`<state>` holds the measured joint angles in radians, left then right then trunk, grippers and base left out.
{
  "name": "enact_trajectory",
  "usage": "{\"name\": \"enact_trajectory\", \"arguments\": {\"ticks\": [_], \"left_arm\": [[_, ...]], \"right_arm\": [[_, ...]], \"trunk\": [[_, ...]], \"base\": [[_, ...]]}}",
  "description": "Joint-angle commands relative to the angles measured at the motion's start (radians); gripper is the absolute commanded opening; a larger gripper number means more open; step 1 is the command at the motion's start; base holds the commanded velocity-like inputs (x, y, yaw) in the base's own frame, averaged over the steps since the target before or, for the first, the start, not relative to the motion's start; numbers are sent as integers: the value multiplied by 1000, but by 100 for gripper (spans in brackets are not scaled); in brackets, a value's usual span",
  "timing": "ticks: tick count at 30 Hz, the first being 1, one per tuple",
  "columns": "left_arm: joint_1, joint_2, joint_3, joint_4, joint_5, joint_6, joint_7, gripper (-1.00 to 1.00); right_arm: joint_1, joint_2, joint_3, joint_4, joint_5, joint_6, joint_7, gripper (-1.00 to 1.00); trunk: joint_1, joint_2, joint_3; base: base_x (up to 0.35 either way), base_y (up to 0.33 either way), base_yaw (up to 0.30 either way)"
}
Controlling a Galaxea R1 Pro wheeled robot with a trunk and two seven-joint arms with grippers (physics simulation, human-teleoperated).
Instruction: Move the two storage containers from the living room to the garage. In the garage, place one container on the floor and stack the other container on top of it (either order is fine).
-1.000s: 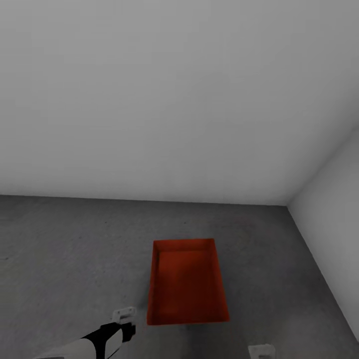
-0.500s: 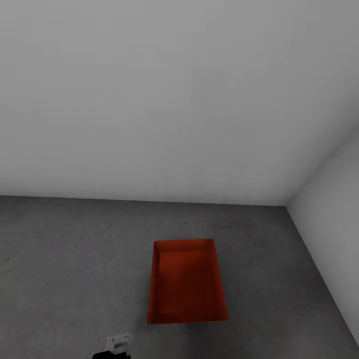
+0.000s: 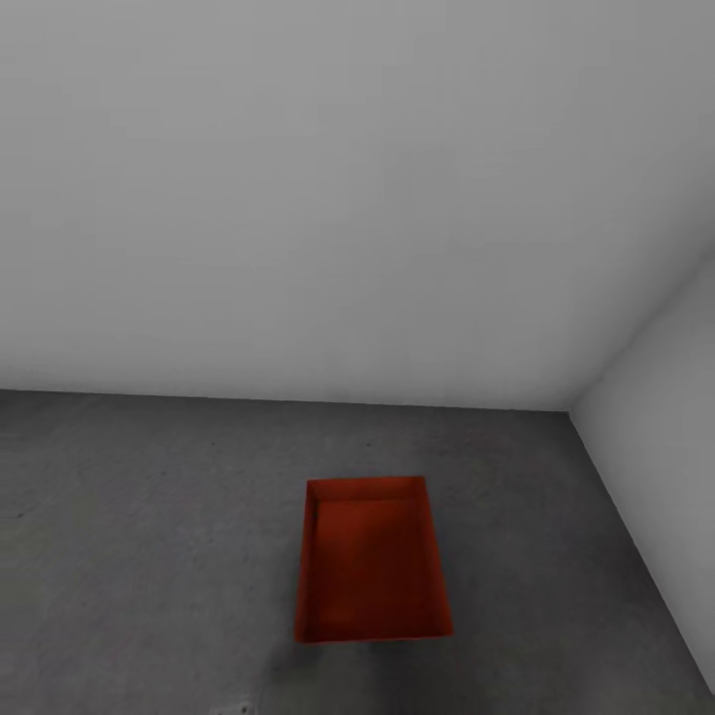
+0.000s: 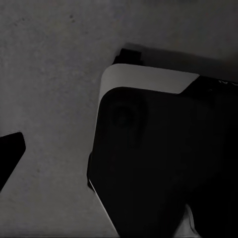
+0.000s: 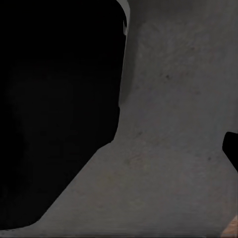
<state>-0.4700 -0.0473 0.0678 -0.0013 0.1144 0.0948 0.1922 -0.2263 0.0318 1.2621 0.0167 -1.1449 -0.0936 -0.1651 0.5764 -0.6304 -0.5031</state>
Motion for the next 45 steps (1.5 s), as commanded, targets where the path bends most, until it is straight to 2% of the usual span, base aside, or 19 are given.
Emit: {"name": "enact_trajectory", "arguments": {"ticks": [1,6,13,22,29,45], "left_arm": [[2,0,6,0,5,2,3,100],[19,0,6,0,5,2,2,100],[34,2,6,0,6,3,1,100],[51,10,6,0,7,0,1,100],[76,12,6,0,7,-70,-2,100],[77,11,5,0,5,-74,-5,100]], "right_arm": [[2,1,8,2,-9,-3,-1,100],[41,-11,9,2,-8,-8,1,100],[53,-28,10,2,-9,-18,2,100],[53,-29,10,2,-9,-20,2,100],[53,-28,9,2,-12,-21,1,100],[53,-26,8,2,-22,-23,1,100]], "trunk": [[-4,6,2],[-23,41,18],[-23,41,18],[-23,41,18],[-23,41,18],[-23,41,40]], "base": [[0,0,0],[0,0,0],[0,0,0],[-114,0,0],[-139,0,0],[-2,0,0]]}}
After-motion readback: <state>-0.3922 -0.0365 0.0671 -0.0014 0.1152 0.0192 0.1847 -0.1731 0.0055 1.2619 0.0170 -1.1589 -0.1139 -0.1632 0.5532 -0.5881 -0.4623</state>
